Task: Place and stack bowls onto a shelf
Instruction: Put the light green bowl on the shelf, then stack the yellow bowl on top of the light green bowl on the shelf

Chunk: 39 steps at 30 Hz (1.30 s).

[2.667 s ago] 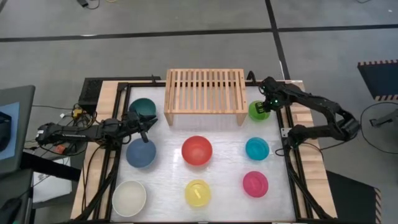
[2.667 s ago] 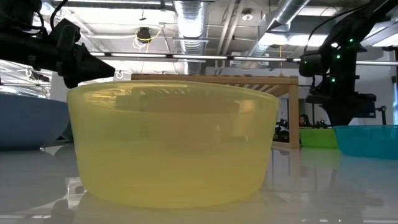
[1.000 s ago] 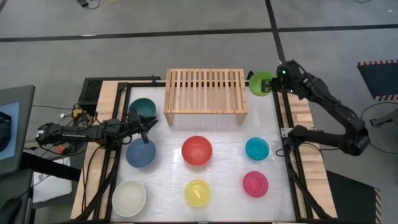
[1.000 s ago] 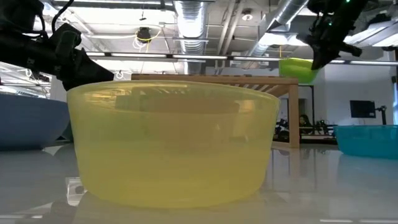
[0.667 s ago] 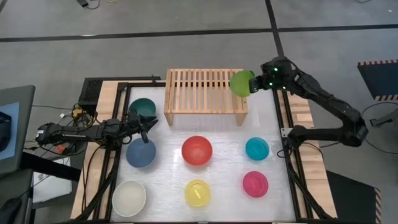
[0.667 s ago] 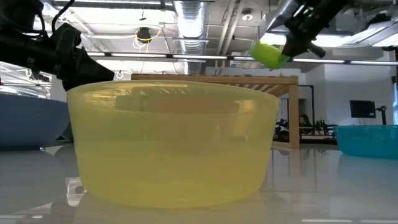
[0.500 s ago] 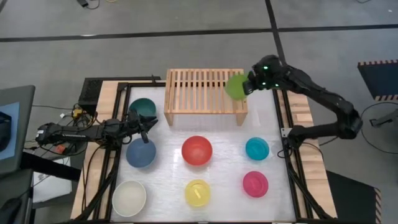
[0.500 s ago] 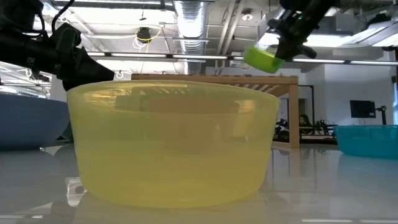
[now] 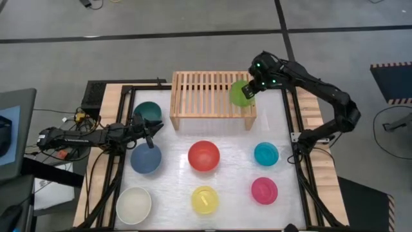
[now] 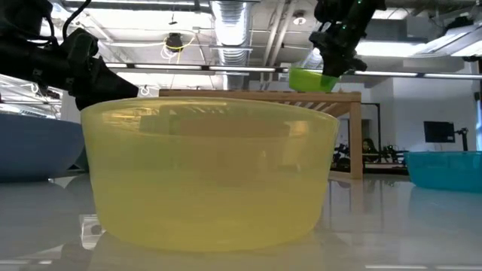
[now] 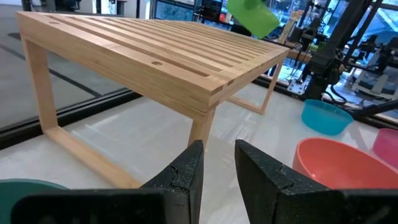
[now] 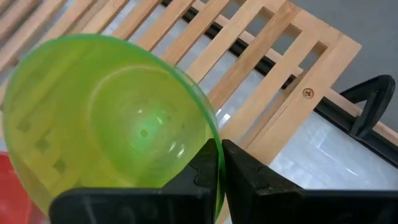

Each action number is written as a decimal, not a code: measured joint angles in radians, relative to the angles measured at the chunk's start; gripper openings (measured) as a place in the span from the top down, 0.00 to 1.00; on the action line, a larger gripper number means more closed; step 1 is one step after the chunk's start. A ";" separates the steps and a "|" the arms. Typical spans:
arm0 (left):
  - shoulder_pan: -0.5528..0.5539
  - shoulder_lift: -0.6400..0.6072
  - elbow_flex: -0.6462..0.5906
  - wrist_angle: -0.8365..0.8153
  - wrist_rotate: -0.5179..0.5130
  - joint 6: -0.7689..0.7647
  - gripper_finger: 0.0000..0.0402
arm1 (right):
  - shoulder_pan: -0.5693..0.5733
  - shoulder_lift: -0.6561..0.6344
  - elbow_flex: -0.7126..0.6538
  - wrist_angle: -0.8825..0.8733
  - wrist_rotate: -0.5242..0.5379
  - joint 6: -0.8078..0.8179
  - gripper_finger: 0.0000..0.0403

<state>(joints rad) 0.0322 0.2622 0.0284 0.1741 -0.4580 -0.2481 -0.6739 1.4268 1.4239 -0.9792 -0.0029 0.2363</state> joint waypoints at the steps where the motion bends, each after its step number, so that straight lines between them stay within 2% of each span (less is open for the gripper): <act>1: 0.000 0.000 0.000 0.000 0.000 0.000 0.81 | 0.000 0.004 0.000 0.003 0.000 -0.006 0.87; 6: 0.000 0.000 0.000 -0.001 0.007 -0.001 0.81 | -0.001 0.021 0.000 0.021 0.001 -0.018 0.78; 11: 0.000 0.000 0.000 -0.002 0.036 0.000 0.81 | -0.001 -0.007 0.000 0.070 0.001 -0.030 0.63; 14: 0.000 0.000 0.000 0.000 0.042 0.000 0.81 | 0.000 -0.059 0.000 0.086 0.014 -0.030 0.54; 17: -0.008 0.000 0.012 -0.002 0.056 -0.009 0.81 | 0.015 -0.126 0.000 0.085 0.075 -0.028 0.47; 22: -0.076 0.049 0.084 0.008 0.080 0.007 0.81 | 0.092 -0.252 0.000 0.046 0.151 0.003 0.45; 25: -0.129 0.149 0.130 0.045 0.079 0.046 0.81 | 0.175 -0.311 -0.004 0.009 0.195 0.039 0.45; 29: -0.202 0.366 0.220 0.140 0.078 0.133 0.81 | 0.308 -0.375 -0.053 -0.020 0.230 0.095 0.47; 35: -0.260 0.732 0.450 0.178 0.061 0.239 0.81 | 0.499 -0.408 -0.173 -0.055 0.242 0.221 0.49; 39: -0.276 0.925 0.597 0.143 0.098 0.282 0.81 | 0.628 -0.404 -0.244 -0.063 0.254 0.329 0.51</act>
<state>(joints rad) -0.2438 1.1876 0.6253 0.3173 -0.3595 0.0337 -0.0462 1.0227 1.1802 -1.0419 0.2511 0.5658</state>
